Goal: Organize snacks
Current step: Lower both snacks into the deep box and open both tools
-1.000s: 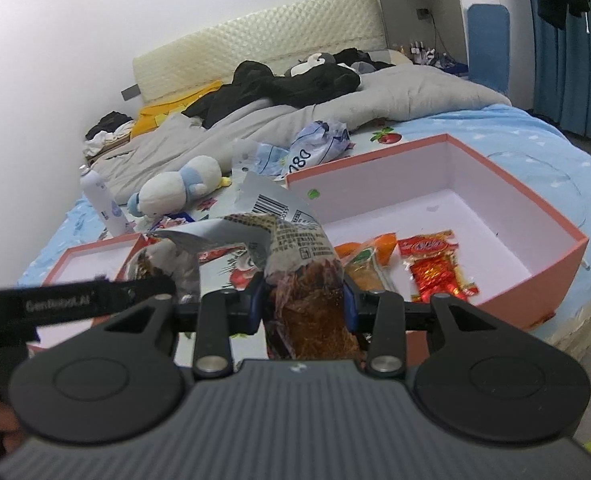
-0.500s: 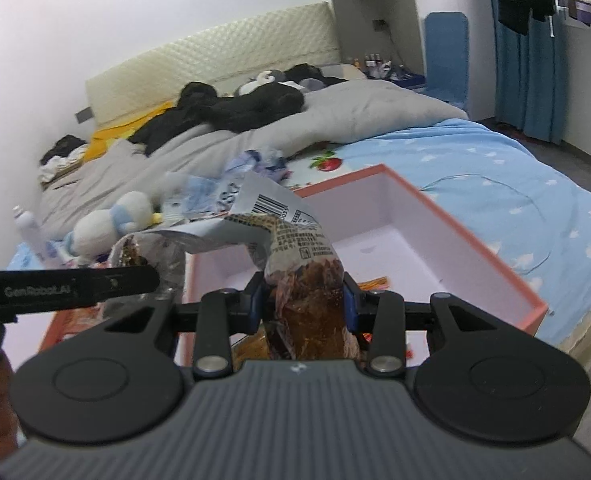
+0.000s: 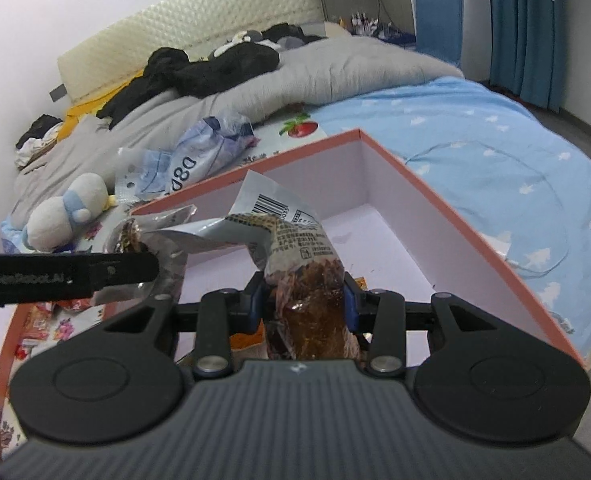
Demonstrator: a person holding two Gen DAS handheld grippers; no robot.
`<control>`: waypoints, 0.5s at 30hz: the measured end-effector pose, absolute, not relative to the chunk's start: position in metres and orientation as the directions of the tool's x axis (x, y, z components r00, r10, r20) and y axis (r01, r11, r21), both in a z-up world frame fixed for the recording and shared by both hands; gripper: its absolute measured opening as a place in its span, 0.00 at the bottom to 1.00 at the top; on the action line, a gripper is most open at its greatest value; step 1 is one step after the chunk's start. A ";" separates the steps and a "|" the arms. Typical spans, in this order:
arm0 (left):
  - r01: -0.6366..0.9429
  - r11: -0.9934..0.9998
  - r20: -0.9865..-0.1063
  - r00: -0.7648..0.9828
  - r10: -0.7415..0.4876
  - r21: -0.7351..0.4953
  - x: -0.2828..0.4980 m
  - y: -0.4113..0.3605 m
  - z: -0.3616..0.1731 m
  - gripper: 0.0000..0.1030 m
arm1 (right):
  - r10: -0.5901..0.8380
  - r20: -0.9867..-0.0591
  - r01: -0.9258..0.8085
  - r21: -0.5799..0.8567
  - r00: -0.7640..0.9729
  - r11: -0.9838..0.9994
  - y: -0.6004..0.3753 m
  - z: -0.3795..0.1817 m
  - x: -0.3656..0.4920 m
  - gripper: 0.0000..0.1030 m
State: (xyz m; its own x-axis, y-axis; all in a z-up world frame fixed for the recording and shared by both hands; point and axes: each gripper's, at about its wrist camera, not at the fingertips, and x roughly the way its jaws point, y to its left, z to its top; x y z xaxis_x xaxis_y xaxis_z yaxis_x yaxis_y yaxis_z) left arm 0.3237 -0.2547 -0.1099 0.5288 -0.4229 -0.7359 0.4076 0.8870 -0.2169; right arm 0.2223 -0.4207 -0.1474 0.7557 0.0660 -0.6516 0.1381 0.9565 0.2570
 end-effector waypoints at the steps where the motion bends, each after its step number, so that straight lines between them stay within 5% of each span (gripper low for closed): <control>1: 0.407 0.887 -0.738 0.526 -0.422 -0.218 0.326 -0.255 -0.112 0.45 | 0.067 -0.655 0.141 0.260 0.752 0.955 -0.421 -0.150 0.225 0.41; 8: 0.382 0.902 -0.764 0.514 -0.390 -0.204 0.332 -0.251 -0.124 0.46 | 0.085 -0.683 0.142 0.269 0.725 0.953 -0.424 -0.161 0.235 0.44; 11: 0.364 0.910 -0.761 0.528 -0.377 -0.198 0.332 -0.248 -0.124 0.53 | 0.086 -0.685 0.146 0.274 0.724 0.950 -0.425 -0.161 0.235 0.71; 15: 0.353 0.910 -0.746 0.541 -0.389 -0.219 0.326 -0.242 -0.117 0.57 | 0.078 -0.668 0.144 0.270 0.740 0.952 -0.422 -0.153 0.227 0.70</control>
State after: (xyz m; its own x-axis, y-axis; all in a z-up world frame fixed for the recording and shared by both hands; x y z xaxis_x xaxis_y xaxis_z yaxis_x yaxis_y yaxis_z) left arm 0.3259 -0.2419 -0.1174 0.5411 -0.3890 -0.7456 0.3525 0.9098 -0.2189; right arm 0.2275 -0.4223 -0.1530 0.7397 0.0778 -0.6684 0.1440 0.9520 0.2702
